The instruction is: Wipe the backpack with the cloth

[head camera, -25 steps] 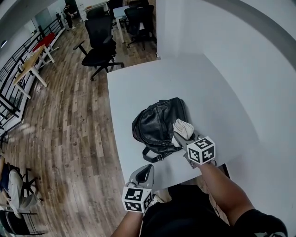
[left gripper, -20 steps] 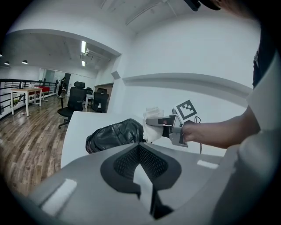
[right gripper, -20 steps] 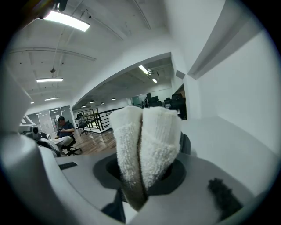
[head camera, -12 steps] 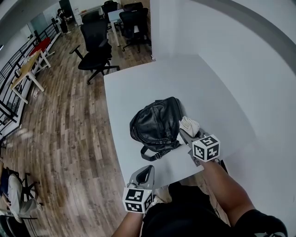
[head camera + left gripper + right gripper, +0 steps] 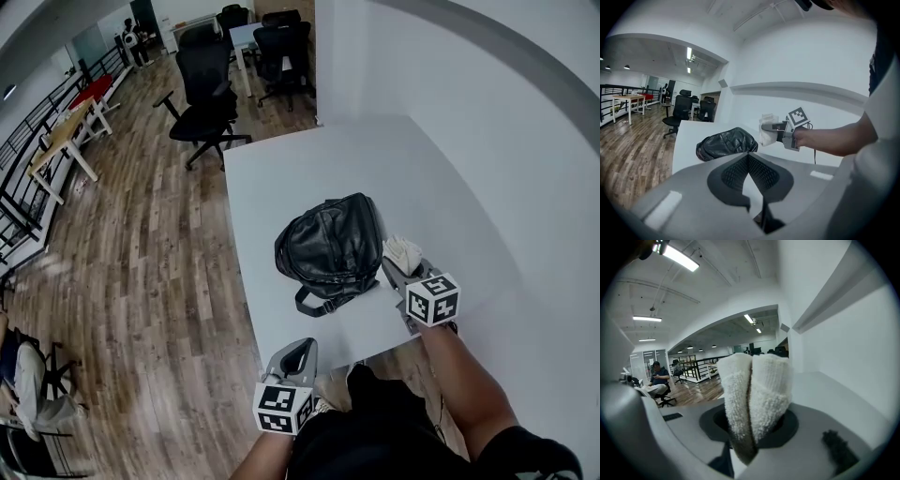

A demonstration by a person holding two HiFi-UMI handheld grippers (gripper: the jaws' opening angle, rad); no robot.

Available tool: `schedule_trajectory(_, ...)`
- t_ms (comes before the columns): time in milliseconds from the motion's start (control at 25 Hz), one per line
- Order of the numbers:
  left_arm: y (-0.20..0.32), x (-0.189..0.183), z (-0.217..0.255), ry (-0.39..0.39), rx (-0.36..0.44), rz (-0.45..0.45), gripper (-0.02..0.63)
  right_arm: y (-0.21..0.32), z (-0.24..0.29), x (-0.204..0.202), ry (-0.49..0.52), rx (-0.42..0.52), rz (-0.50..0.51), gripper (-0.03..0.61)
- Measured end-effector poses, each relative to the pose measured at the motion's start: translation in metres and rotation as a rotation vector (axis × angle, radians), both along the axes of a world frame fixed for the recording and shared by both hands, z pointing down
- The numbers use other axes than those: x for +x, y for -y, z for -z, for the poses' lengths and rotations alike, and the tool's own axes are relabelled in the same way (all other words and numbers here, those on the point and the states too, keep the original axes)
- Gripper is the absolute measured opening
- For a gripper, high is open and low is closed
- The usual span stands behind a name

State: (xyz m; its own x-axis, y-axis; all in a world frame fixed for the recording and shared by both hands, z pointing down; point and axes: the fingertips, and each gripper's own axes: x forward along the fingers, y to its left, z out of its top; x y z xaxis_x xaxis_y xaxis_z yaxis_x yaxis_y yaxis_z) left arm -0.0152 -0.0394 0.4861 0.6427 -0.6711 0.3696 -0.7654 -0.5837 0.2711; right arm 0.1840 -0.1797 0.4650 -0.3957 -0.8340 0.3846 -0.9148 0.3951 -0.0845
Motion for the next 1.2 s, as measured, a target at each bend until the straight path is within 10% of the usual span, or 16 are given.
schedule_trajectory(800,-0.042,0.002,0.016,0.002,0.033,0.022,0.006,-0.119,0.011,-0.077,0.163,-0.030,0.221,0.100)
schedule_trajectory(1200,-0.062,0.063,0.039,-0.142,0.007,0.128,0.006,-0.174,0.033,-0.019,0.131,0.025,0.325,0.100)
